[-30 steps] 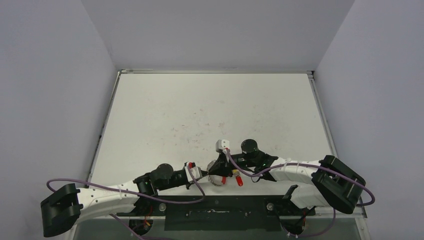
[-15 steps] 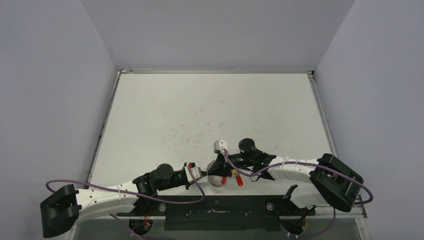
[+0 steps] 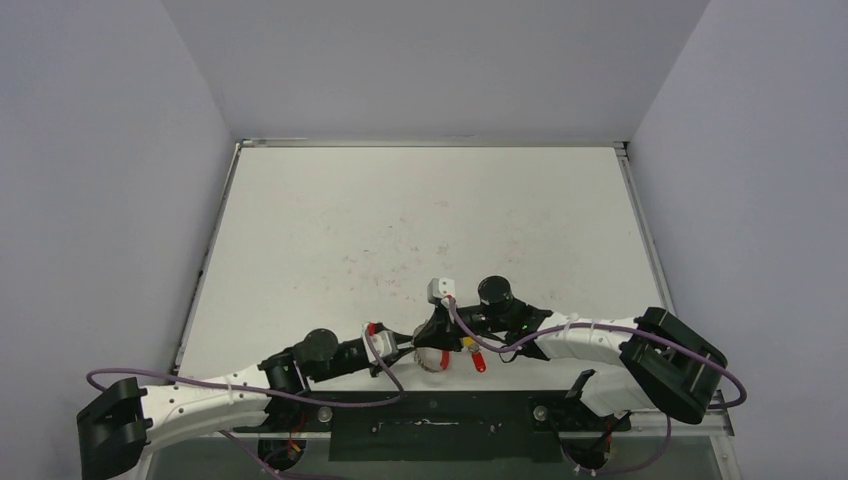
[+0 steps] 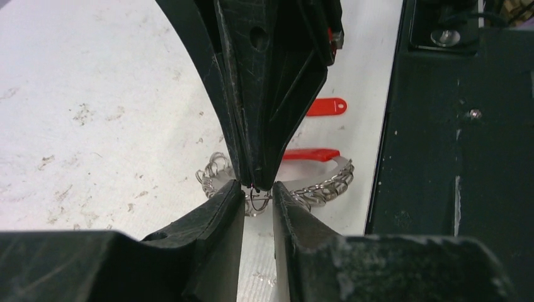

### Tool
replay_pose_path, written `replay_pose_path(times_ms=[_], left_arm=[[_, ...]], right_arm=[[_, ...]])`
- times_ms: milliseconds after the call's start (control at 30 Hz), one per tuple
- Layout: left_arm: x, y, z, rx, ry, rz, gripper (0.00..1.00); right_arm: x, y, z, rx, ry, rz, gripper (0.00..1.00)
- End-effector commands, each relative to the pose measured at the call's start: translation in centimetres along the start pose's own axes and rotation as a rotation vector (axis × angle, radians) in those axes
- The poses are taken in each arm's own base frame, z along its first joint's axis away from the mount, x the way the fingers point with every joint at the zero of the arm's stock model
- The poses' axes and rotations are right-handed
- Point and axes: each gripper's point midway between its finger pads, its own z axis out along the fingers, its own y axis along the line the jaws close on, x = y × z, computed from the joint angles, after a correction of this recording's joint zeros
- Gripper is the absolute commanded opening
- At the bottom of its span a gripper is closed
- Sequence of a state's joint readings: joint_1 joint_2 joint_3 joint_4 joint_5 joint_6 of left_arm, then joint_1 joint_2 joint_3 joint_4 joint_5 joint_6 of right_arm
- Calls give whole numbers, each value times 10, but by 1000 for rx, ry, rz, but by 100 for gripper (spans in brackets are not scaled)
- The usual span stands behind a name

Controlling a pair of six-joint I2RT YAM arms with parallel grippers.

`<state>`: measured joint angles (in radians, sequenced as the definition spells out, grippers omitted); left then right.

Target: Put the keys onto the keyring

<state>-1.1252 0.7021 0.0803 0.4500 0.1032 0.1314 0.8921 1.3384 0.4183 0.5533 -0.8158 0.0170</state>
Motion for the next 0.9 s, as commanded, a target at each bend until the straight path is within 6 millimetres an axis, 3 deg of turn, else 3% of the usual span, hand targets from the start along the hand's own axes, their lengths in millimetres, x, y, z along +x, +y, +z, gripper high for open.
replay_pose_path(times_ms=[0, 400, 533, 633, 767, 867], left_arm=[[-21, 4, -3, -32, -97, -23, 22], [-21, 7, -10, -53, -100, -22, 25], [-22, 7, -10, -55, -103, -16, 15], [-20, 7, -10, -54, -95, -12, 14], [-20, 8, -10, -60, -85, -12, 23], [-19, 11, -12, -74, -82, -12, 23]], right_arm=[[-44, 6, 0, -10, -163, -64, 0], [-74, 17, -6, -47, -299, -78, 0], [-76, 19, -7, -54, -309, -77, 0], [-77, 20, -8, -55, -316, -82, 0], [-77, 21, -9, -52, -315, -82, 0], [-77, 21, -10, -52, -317, -84, 0]])
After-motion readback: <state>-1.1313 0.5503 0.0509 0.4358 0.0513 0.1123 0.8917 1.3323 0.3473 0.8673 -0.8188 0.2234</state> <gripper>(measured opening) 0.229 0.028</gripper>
